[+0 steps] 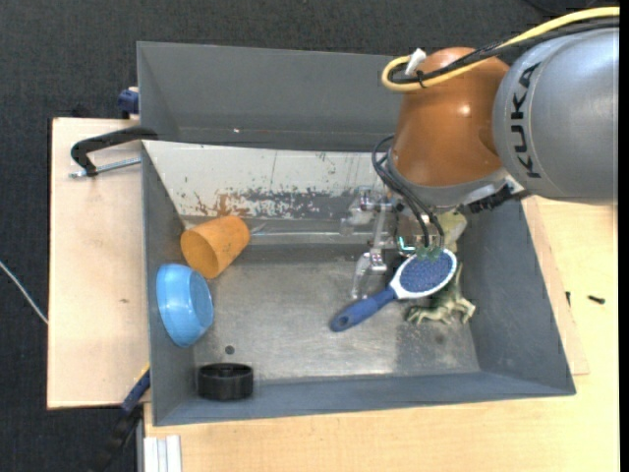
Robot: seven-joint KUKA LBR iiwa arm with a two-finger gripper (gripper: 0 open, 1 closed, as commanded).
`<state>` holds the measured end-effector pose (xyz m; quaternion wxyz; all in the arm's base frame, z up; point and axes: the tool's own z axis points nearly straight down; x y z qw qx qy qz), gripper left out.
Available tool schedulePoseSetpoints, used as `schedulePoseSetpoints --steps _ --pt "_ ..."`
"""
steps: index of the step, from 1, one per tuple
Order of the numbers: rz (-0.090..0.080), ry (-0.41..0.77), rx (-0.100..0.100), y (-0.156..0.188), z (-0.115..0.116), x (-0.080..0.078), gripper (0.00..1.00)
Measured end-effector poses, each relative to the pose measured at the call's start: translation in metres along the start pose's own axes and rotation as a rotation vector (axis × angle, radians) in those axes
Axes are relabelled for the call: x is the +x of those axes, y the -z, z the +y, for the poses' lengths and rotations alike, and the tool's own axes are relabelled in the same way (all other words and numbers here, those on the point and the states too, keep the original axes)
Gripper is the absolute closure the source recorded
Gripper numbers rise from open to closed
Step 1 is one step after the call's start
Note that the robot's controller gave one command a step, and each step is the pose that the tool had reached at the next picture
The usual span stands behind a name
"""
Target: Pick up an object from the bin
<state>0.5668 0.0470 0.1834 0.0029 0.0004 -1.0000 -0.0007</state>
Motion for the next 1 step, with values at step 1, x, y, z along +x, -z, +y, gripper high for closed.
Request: schedulePoseSetpoints --steps 1 --pt "-0.007 0.253 0.002 -0.1085 -0.0880 -0.0081 0.00"
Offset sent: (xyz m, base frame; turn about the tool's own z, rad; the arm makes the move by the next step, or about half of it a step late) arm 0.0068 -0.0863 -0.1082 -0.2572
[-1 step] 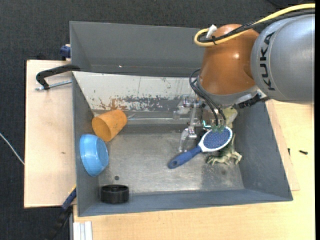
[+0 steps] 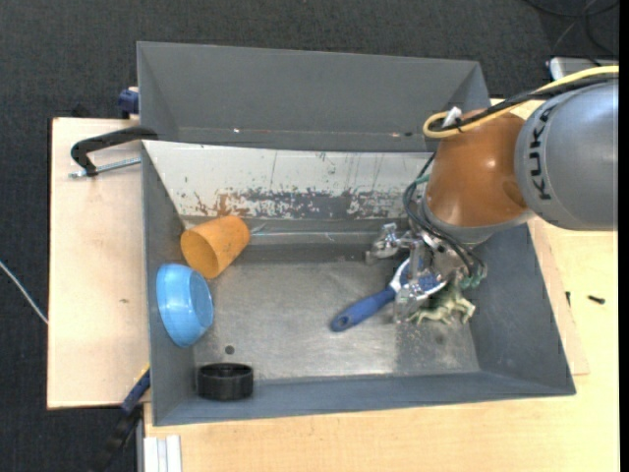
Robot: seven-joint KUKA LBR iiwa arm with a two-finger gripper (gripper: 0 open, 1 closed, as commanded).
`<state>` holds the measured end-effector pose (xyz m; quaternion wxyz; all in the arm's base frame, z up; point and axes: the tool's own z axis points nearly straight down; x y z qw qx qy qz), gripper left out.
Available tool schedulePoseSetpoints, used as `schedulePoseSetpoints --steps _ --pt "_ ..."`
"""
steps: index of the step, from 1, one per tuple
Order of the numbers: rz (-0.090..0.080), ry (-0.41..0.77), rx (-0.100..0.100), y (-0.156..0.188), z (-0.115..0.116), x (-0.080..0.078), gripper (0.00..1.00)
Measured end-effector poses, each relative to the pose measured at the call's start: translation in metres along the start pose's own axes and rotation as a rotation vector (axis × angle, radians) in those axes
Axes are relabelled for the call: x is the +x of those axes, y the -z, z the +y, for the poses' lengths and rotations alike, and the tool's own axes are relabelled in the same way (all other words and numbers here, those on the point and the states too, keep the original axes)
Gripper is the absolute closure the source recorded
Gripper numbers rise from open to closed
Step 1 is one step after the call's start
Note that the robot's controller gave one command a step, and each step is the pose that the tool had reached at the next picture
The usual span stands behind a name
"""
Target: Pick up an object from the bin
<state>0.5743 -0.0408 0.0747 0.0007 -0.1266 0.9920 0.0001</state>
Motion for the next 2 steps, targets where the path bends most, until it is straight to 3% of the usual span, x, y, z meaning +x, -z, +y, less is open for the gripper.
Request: schedulePoseSetpoints --steps 1,2 --pt "0.003 0.004 -0.002 0.002 0.003 0.000 1.00" --pt "-0.011 0.087 0.005 0.133 -0.031 -0.013 1.00"
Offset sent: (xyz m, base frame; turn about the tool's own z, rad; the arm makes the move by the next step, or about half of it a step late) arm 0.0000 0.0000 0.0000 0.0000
